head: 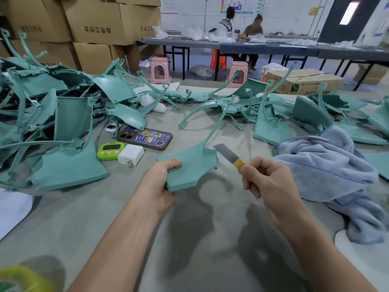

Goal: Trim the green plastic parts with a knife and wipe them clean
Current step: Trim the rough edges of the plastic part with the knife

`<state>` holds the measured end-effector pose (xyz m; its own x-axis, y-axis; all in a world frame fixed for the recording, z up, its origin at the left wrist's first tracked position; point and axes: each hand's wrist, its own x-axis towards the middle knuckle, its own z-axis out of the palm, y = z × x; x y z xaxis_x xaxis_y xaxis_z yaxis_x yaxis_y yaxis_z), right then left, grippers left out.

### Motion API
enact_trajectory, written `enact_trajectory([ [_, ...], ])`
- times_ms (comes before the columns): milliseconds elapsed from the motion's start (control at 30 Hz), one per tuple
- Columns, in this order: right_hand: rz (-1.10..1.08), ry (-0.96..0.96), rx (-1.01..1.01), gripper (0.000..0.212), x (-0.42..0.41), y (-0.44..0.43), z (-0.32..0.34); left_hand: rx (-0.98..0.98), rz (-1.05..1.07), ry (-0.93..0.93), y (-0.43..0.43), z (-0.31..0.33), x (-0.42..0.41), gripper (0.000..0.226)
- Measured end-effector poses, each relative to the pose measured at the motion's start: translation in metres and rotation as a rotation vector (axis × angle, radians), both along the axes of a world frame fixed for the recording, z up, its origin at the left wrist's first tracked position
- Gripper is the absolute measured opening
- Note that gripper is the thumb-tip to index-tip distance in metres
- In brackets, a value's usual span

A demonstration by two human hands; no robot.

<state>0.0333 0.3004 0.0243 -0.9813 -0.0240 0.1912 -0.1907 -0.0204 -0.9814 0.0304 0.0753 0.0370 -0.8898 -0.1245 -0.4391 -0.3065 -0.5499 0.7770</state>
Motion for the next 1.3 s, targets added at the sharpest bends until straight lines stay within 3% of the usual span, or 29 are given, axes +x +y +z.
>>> enact_trajectory([
  [133, 0.212, 0.024, 0.133, 0.017, 0.015, -0.023, -0.003, 0.078, 0.058, -0.009, 0.003, 0.0, -0.002, 0.017],
  [200, 0.204, 0.016, 0.174, 0.019, 0.015, -0.032, -0.007, 0.099, 0.042, -0.019, 0.004, 0.0, -0.002, 0.007],
  [300, -0.062, -0.026, 0.171, 0.028, 0.005, -0.029, -0.011, 0.119, 0.043, -0.023, 0.004, -0.001, -0.001, 0.011],
  [367, -0.152, -0.005, 0.148, 0.026, 0.002, -0.021, -0.011, 0.114, 0.062, -0.023, 0.004, -0.001, -0.002, 0.028],
  [433, -0.031, 0.042, 0.111, 0.022, 0.008, -0.02, -0.008, 0.116, 0.077, -0.023, 0.005, -0.002, -0.003, 0.039],
  [533, 0.162, 0.014, 0.166, 0.019, 0.015, -0.031, -0.008, 0.13, 0.064, -0.018, 0.006, -0.001, -0.003, 0.036],
  [633, -0.143, -0.021, 0.272, 0.029, 0.004, -0.028, -0.013, 0.116, 0.055, 0.018, 0.005, 0.0, -0.001, 0.027],
  [700, -0.234, -0.074, 0.181, 0.033, 0.0, -0.019, -0.009, 0.114, 0.076, 0.033, 0.004, -0.001, -0.001, 0.023],
  [800, -0.041, -0.253, -0.208, 0.03, 0.003, -0.015, -0.005, 0.074, 0.112, 0.077, 0.005, -0.005, -0.003, 0.02],
  [900, 0.122, -0.406, -0.39, 0.005, 0.005, -0.02, -0.006, -0.008, 0.039, 0.167, 0.009, -0.009, -0.002, 0.015],
  [967, 0.161, -0.426, -0.498, 0.014, 0.003, -0.021, -0.006, -0.122, -0.087, 0.223, 0.011, -0.011, 0.001, 0.019],
  [1133, -0.024, -0.387, -0.431, 0.02, -0.004, -0.015, -0.005, -0.236, -0.344, 0.227, 0.011, -0.014, 0.007, 0.021],
  [1233, -0.072, -0.308, -0.322, 0.006, -0.007, -0.006, -0.006, -0.153, -0.222, 0.247, 0.006, -0.01, 0.003, 0.028],
  [1300, -0.034, -0.232, -0.217, 0.01, -0.007, 0.001, -0.004, -0.198, -0.204, 0.269, 0.0, -0.009, 0.0, 0.034],
])
